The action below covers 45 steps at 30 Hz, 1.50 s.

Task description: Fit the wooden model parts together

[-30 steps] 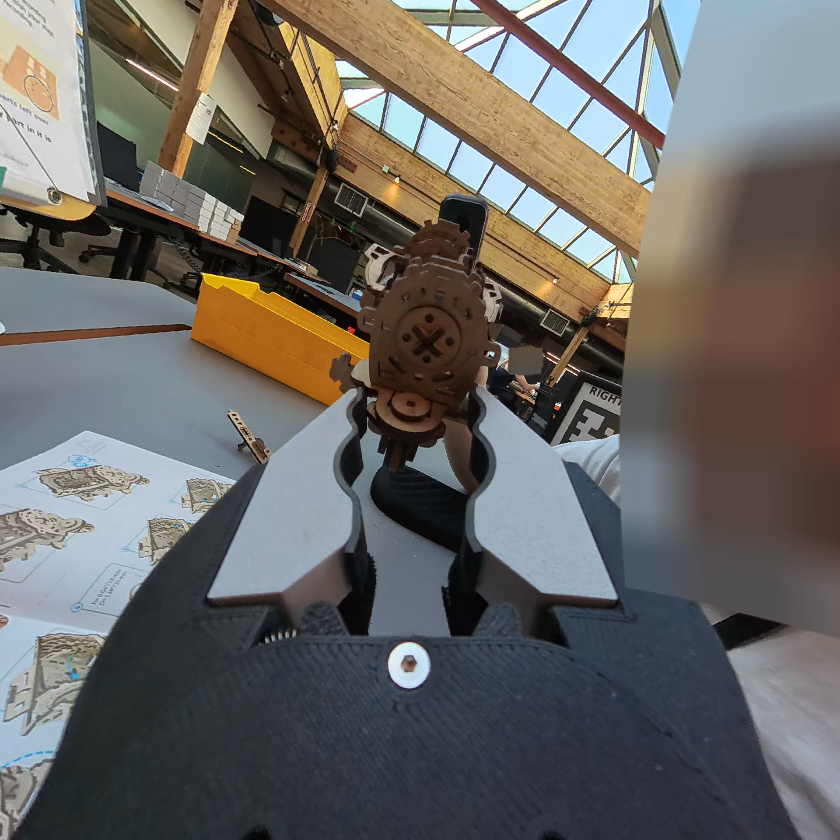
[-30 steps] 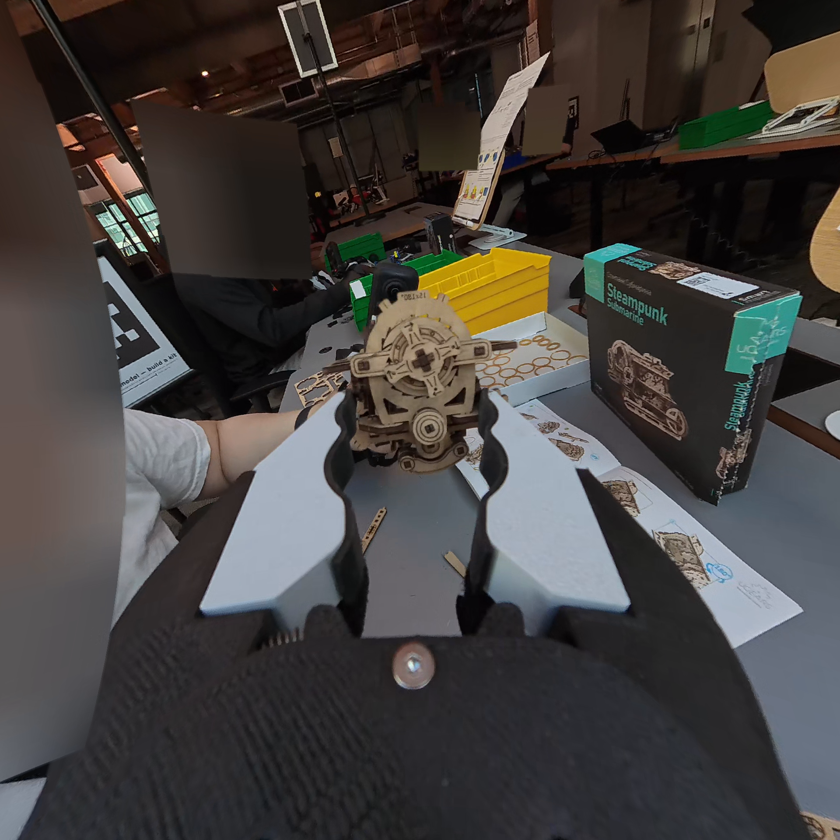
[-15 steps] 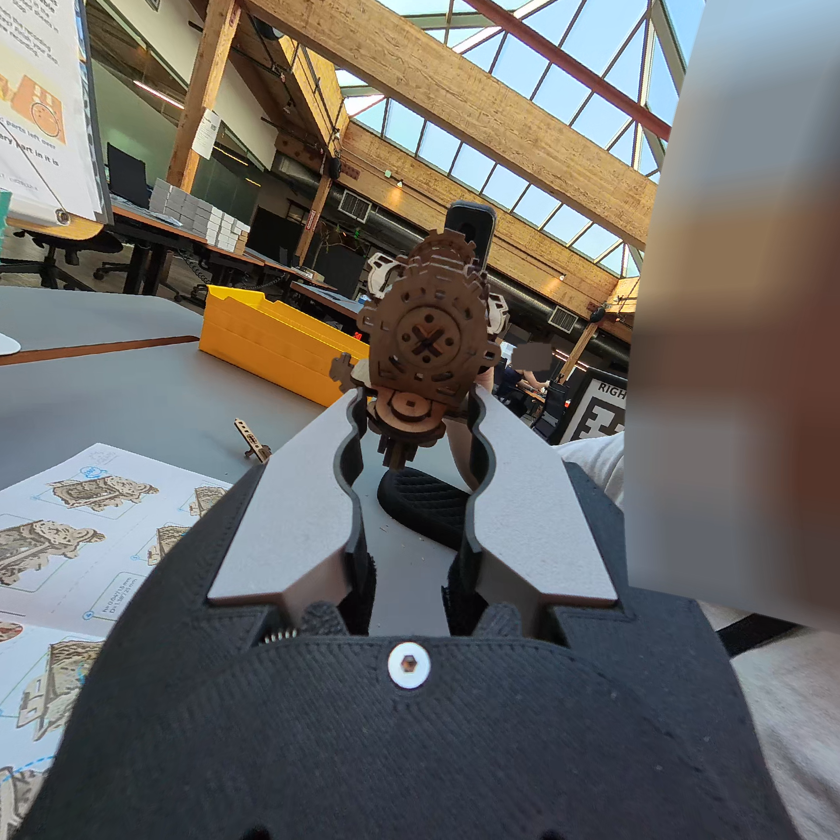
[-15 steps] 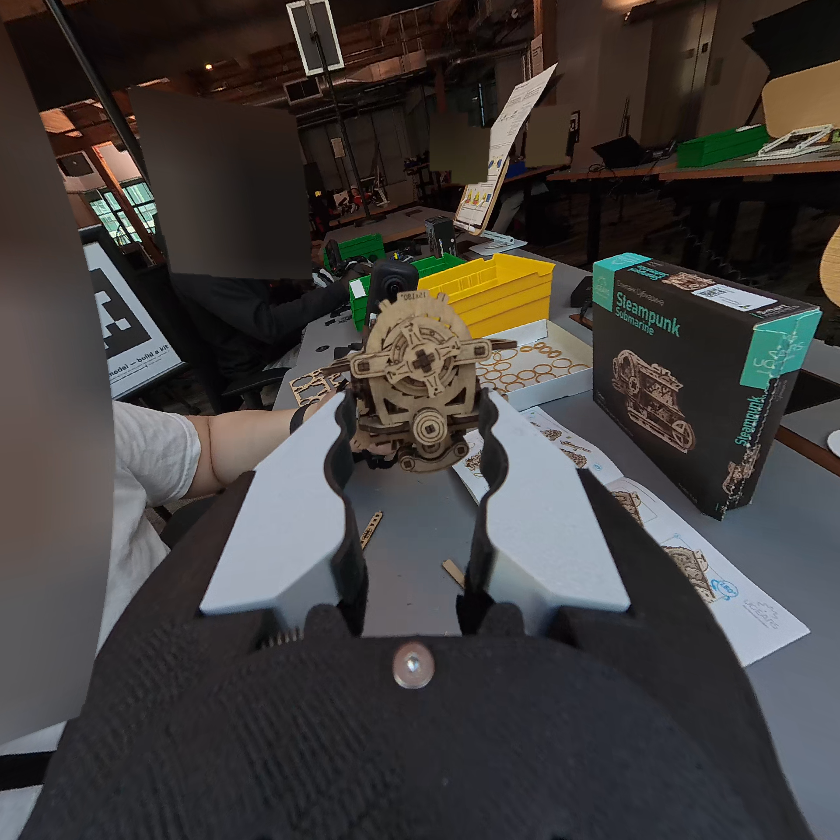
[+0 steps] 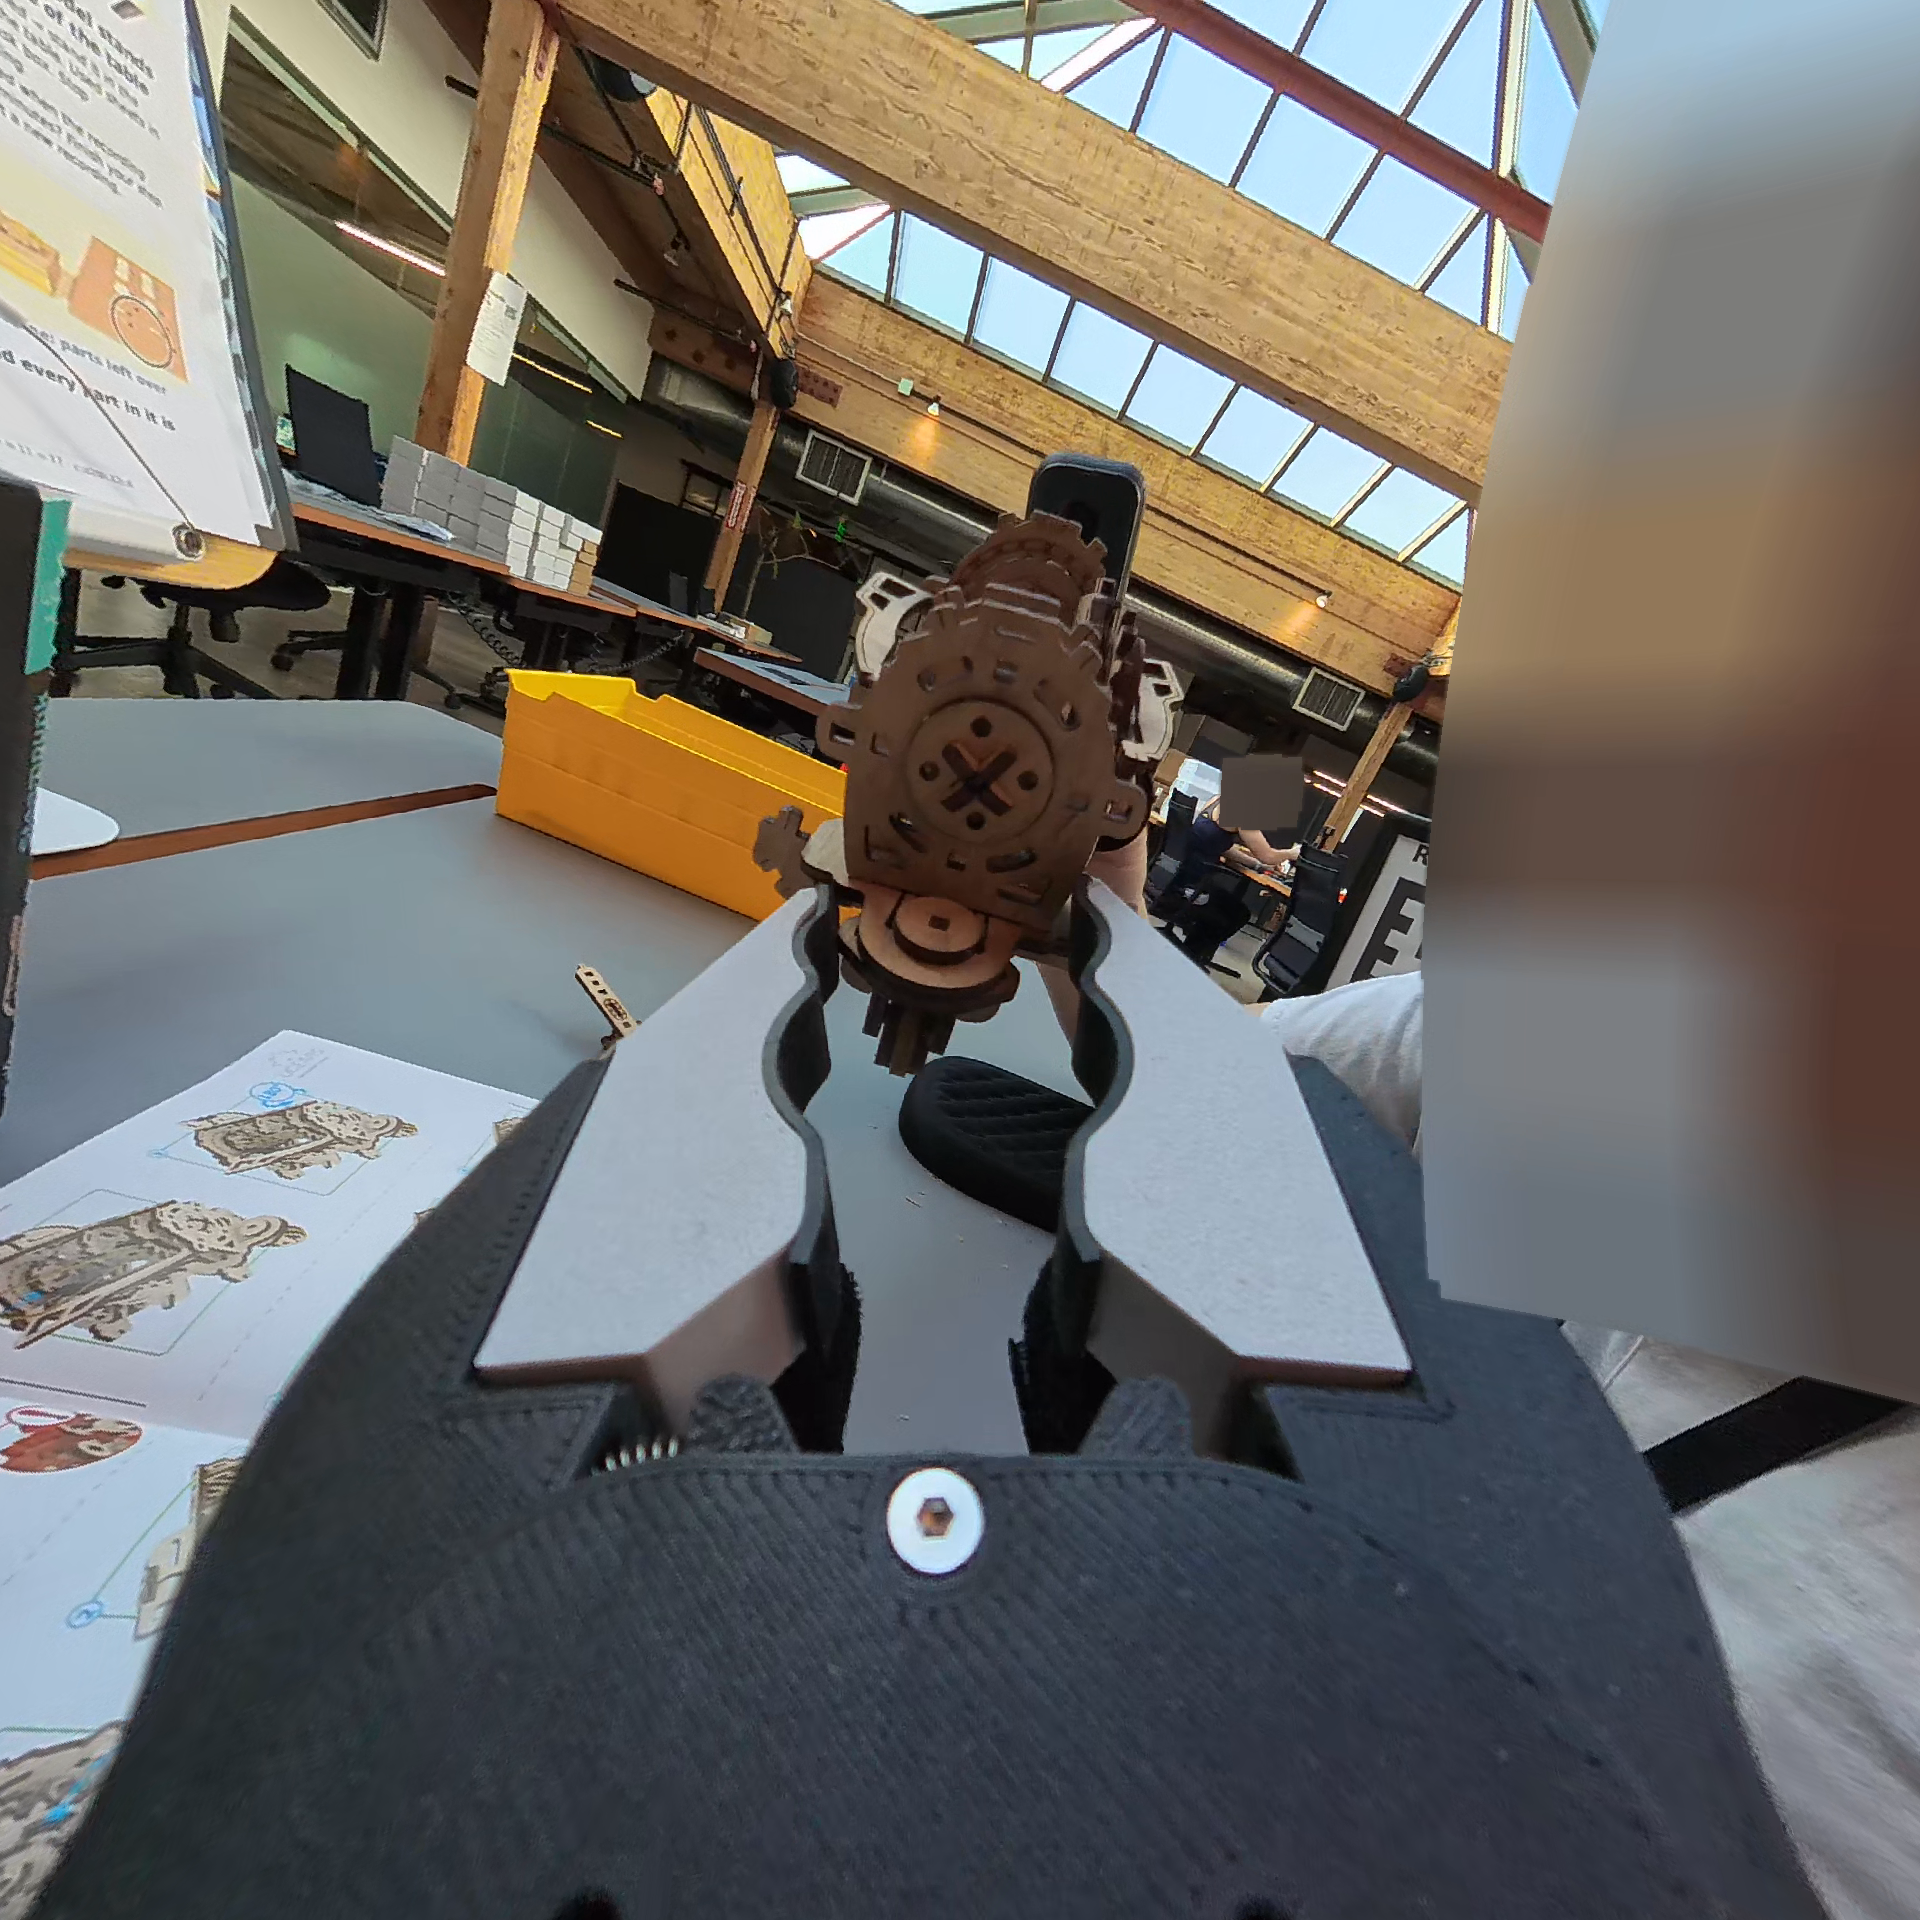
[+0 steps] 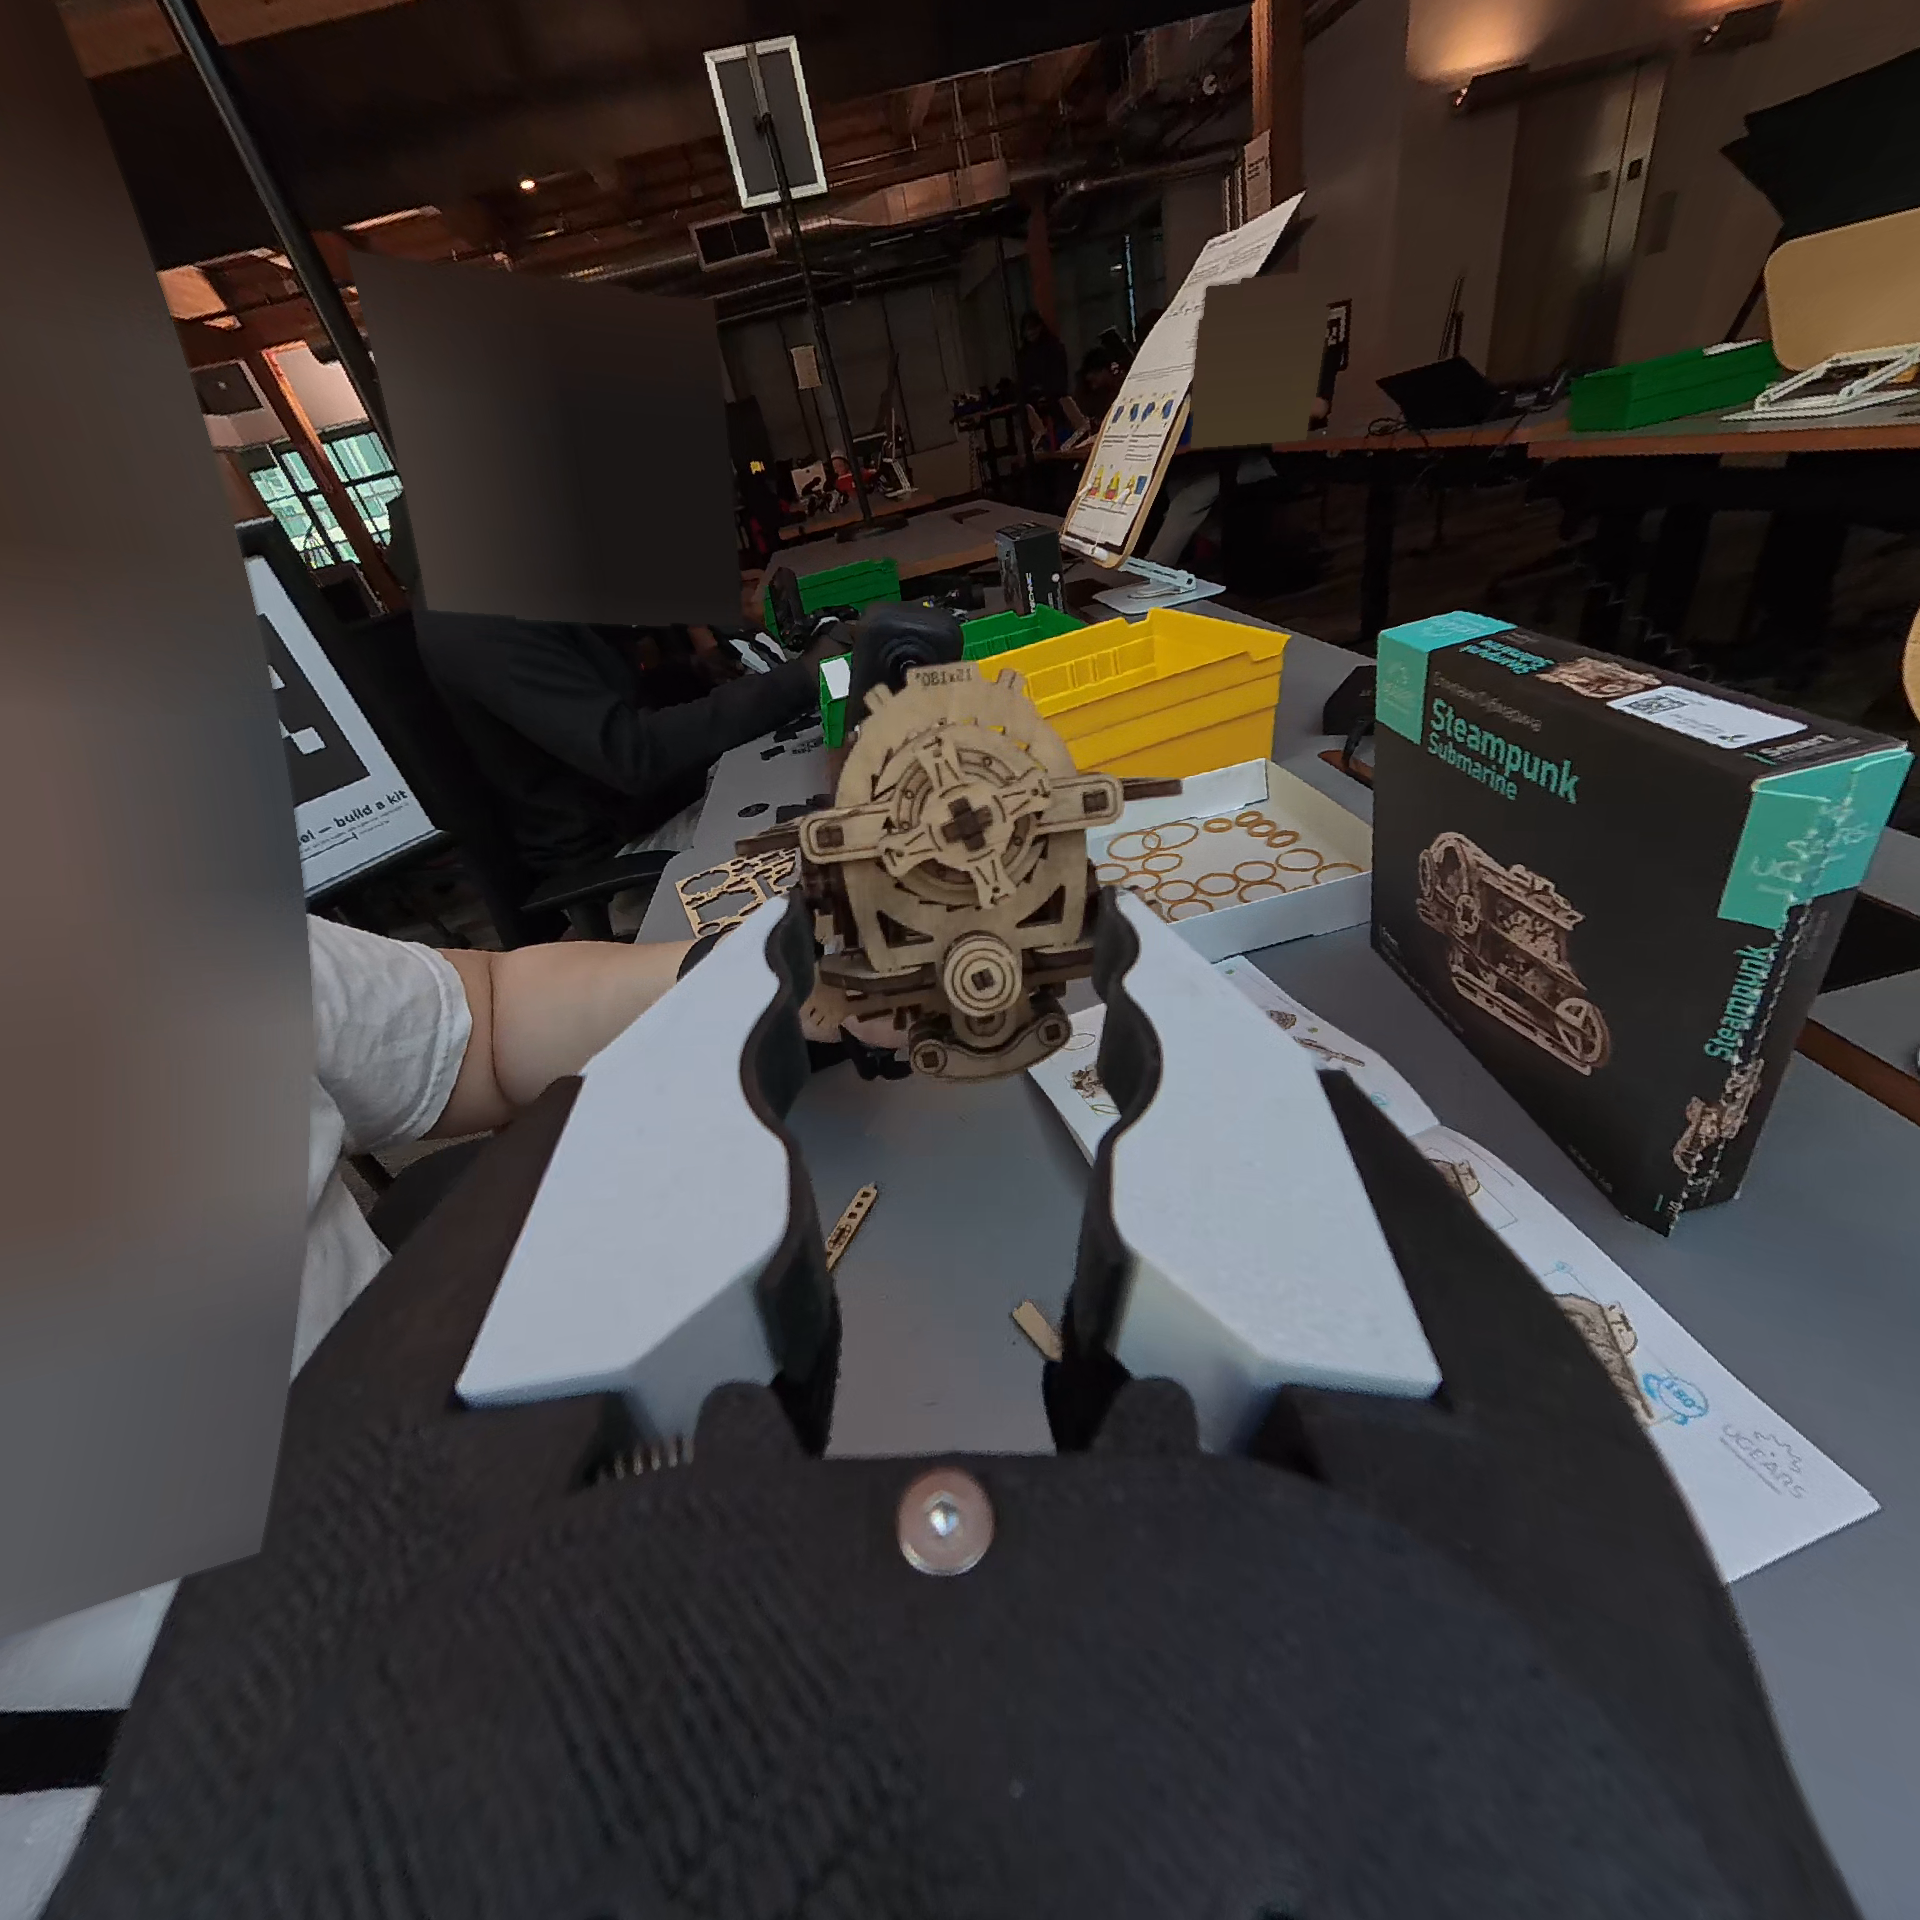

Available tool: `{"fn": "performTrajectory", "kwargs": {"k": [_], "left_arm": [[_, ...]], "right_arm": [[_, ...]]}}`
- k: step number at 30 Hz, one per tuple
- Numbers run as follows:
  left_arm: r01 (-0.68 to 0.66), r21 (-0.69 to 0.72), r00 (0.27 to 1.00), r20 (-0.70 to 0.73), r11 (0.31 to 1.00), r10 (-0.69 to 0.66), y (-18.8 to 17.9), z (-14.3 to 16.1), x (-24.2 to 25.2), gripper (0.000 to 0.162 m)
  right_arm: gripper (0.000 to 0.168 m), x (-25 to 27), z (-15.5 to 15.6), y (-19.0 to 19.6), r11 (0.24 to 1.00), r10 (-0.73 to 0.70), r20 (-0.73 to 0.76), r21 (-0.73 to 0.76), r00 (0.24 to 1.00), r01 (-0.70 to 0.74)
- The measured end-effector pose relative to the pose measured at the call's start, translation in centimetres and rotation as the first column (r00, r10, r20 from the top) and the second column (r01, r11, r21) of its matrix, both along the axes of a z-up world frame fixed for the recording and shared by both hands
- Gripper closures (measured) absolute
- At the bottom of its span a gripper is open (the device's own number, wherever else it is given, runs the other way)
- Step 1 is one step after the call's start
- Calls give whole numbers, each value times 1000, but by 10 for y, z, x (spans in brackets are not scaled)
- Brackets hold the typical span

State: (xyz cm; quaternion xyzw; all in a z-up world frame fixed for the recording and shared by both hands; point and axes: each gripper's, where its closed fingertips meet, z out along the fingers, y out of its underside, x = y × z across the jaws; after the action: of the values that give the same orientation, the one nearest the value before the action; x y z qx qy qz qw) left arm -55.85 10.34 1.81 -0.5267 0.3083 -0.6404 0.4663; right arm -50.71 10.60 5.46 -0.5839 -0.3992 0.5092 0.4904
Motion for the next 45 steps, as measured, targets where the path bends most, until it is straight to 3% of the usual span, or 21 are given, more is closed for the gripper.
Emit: {"fn": "performTrajectory", "kwargs": {"k": [6, 15, 21, 36, 45], "left_arm": [[-22, 89, 1000, -5, 996, 22, -5, 5, -1, 120], [-44, 199, 999, -21, 979, 49, -12, 8, -1, 120], [-33, 225, 999, -35, 974, 42, -15, 7, 0, 120], [-42, 218, 991, -112, 975, 68, -11, -5, 5, 120], [-57, 237, 987, -130, 970, 90, -9, -7, 5, 120]], "right_arm": [[115, 0, 7, -6, 987, -16, -9, 159, 1000, 18], [114, -1, 11, -17, 964, 8, -16, 266, 1000, -3], [114, -3, 7, -21, 968, 59, -3, 243, 998, -56], [114, -4, -6, -16, 961, 14, 131, 273, 991, -49], [114, -5, -8, -13, 975, 26, 95, 218, 995, -46]]}}
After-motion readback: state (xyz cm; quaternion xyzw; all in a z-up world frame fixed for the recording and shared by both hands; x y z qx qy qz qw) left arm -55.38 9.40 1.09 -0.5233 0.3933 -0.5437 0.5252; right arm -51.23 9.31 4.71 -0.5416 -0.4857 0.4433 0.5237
